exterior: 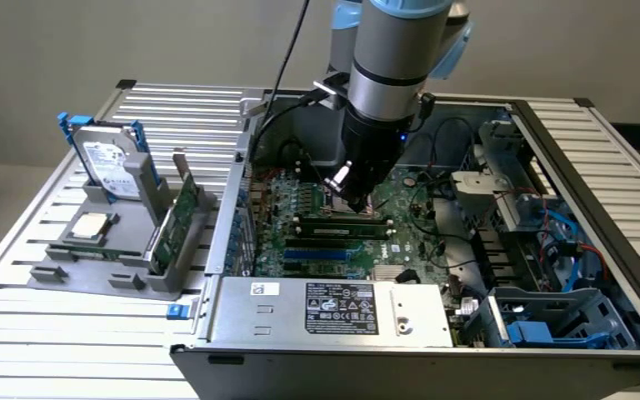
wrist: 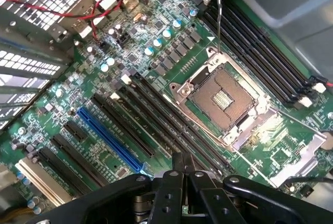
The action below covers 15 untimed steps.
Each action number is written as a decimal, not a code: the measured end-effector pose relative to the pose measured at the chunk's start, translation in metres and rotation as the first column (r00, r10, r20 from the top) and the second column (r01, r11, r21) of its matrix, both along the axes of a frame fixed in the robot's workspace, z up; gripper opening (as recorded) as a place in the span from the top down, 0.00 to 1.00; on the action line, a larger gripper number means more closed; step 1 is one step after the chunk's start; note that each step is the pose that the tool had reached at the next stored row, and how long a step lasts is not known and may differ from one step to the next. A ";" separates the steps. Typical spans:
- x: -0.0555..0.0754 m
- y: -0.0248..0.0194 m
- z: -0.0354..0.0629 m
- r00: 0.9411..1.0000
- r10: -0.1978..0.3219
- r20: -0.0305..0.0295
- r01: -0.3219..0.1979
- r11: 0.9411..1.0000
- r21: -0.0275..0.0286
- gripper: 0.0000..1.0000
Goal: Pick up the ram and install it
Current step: 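Press down the ram until it locks into place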
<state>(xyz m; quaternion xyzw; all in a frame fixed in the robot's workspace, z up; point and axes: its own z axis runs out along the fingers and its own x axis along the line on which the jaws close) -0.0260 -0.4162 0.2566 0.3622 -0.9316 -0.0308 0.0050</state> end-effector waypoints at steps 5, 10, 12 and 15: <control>0.000 0.0000 0.0000 0.998 -0.065 -0.004 0.065 0.998 -0.001 0.89; 0.000 0.0000 0.0000 0.993 -0.120 -0.016 0.120 0.993 -0.006 0.89; 0.000 0.0000 0.0000 0.990 -0.142 -0.020 0.142 0.990 -0.008 0.89; 0.000 0.0000 0.0000 0.984 -0.176 -0.024 0.176 0.984 -0.010 0.89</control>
